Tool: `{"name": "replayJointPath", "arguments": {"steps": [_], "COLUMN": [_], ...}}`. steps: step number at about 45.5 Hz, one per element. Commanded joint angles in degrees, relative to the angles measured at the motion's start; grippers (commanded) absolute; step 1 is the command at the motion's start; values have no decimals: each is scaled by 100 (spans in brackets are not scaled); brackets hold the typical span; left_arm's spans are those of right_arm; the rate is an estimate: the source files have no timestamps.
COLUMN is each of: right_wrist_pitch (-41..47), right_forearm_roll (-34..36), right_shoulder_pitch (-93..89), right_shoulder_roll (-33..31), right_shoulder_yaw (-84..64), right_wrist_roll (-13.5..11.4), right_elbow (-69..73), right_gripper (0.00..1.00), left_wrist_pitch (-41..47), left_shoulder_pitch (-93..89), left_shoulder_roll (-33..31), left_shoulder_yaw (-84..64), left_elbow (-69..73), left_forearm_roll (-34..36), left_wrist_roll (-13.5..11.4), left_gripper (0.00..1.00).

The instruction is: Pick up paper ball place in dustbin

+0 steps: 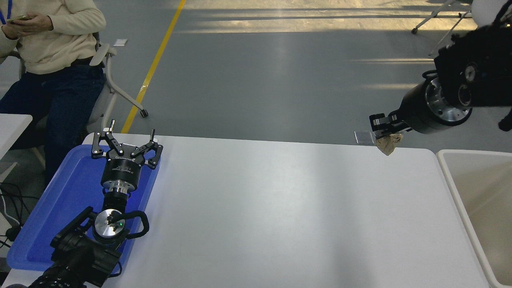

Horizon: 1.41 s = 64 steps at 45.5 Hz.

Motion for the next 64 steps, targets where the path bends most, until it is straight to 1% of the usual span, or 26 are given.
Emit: {"name": "replayJointPath", "arguments": {"steps": [1, 11, 15, 28, 34, 41, 47, 56, 64], "right_wrist_pitch": [730, 1248, 1293, 1337, 1275, 1266, 1266, 1258, 1258], "right_forearm_roll": [62, 27, -87, -1335, -1635, -1827, -2355, -3067, -3603], "right_shoulder_pitch": [268, 268, 250, 259, 224, 119, -162, -839, -1709], "right_shoulder_roll": [-204, -257, -274, -643, -959, -1522, -1979, -2735, -3148], "right_shoulder_yaw": [230, 230, 177, -341, -544, -596, -763, -755, -588], "right_wrist_roll": [94, 103, 103, 120, 199, 270, 296, 313, 471], "right_elbow": [55, 37, 2, -42, -112, -235, -437, -1096, -2027], "right_gripper": [12, 14, 14, 14, 14, 14, 14, 14, 14], "left_wrist_pitch": [-1, -1, -1, -1, -1, -1, -1, -1, -1], "left_shoulder_pitch": [0, 0, 0, 0, 0, 0, 0, 0, 0], "left_shoulder_roll": [0, 0, 0, 0, 0, 0, 0, 0, 0], "left_shoulder_yaw": [0, 0, 0, 0, 0, 0, 0, 0, 0], "left_elbow": [0, 0, 0, 0, 0, 0, 0, 0, 0], "left_forearm_roll": [0, 0, 0, 0, 0, 0, 0, 0, 0], "left_wrist_roll": [1, 1, 1, 1, 1, 1, 1, 1, 1], "left_gripper": [100, 100, 100, 100, 100, 100, 100, 100, 100]}}
